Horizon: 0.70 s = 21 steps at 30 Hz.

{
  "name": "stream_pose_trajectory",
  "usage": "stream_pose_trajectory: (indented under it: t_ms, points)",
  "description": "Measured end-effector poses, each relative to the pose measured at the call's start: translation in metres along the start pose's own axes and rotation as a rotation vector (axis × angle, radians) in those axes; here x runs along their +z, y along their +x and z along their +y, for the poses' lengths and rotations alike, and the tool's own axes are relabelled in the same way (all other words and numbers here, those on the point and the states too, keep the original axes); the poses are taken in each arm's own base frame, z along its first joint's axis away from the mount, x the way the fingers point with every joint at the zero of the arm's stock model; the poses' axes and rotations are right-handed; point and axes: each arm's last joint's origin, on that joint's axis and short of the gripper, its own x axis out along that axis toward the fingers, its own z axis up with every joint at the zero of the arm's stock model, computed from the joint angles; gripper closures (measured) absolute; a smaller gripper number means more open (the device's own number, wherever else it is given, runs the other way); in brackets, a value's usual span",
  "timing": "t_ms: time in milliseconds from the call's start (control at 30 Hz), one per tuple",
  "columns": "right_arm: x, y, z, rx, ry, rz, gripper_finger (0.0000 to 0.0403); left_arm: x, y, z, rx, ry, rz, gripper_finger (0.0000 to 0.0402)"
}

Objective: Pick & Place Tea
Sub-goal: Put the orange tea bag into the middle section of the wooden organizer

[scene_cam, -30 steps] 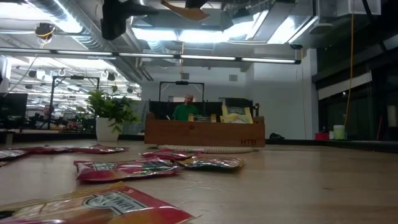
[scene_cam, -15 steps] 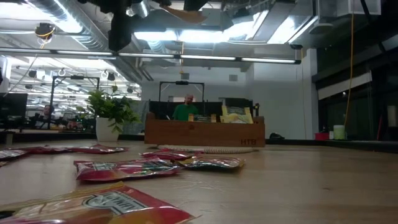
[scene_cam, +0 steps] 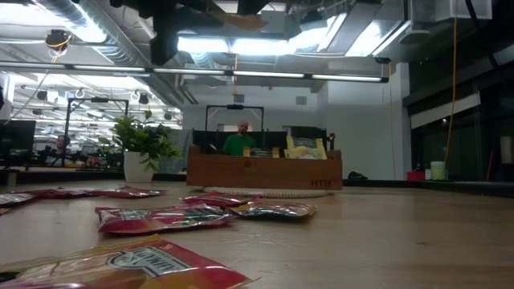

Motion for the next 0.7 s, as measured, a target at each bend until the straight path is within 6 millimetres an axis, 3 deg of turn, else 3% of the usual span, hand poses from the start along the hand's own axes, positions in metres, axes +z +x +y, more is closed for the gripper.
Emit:
stream_pose_trajectory:
  t_ms: [100, 333, 700]
  points:
    - [0.000, 0.000, 0.000, -0.001, -0.008, -0.004, 0.0393, 0.001, 0.000, -0.001, -0.005, 0.012, -0.017, 0.0395]
    - [0.001, -0.002, 0.000, 0.022, -0.091, 0.015, 0.0333, 0.000, 0.000, 0.000, 0.009, 0.033, -0.009, 0.0399]
    - [0.031, -0.061, -0.031, 0.229, -0.007, 0.103, 0.0179, 0.005, 0.002, 0.009, -0.027, 0.061, 0.060, 0.0399]
